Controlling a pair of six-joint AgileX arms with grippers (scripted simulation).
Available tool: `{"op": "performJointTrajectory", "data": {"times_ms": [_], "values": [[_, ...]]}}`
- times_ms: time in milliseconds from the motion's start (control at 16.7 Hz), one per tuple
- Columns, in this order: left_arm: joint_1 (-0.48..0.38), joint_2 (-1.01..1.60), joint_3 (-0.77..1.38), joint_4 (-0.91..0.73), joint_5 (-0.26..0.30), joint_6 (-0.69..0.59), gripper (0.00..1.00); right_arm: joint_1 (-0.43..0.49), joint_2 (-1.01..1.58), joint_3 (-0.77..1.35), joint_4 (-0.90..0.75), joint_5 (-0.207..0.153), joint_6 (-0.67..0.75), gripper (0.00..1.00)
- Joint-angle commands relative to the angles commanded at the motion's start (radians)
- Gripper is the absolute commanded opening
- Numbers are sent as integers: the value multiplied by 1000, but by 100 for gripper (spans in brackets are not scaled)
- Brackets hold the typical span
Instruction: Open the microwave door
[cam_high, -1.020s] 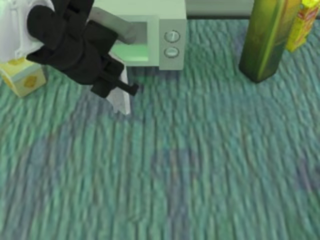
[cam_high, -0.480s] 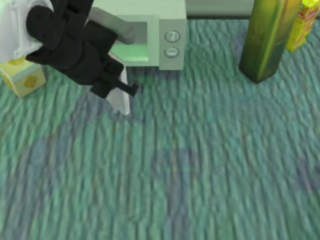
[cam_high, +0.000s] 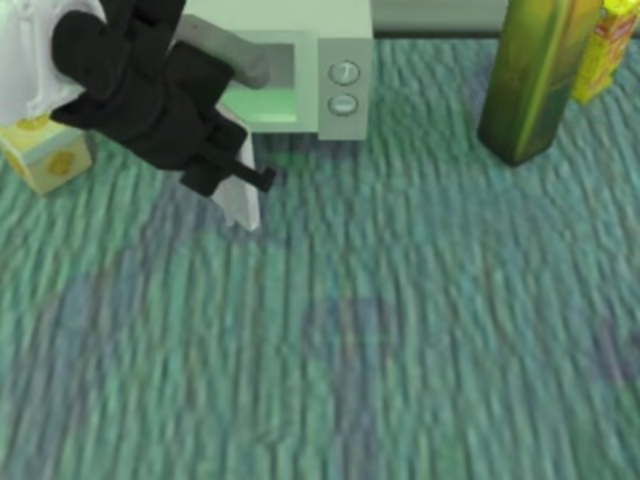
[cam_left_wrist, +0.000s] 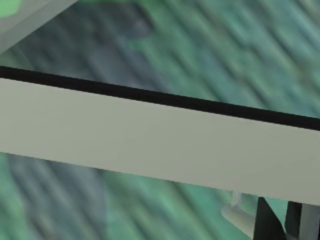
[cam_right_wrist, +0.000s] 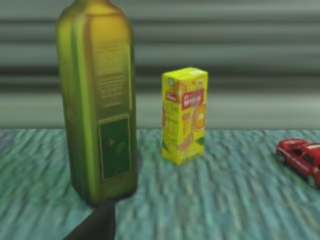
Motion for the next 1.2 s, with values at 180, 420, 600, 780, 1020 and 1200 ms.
{"op": "performJointTrajectory", "data": {"times_ms": [180,420,600,780,1020,1200], "values": [[0,0,0,0,0,0,0,0,0,0,0,0,0,100],[0,0,0,0,0,0,0,0,0,0,0,0,0,100],[2,-2,-5,-2,12,12,0,0,0,0,0,0,0,100],[29,-15,-23,-16,44,78,0,0,0,0,0,0,0,100],[67,-40,-45,-31,90,167,0,0,0,0,0,0,0,100],[71,-44,-45,-31,95,176,0,0,0,0,0,0,0,100]]}}
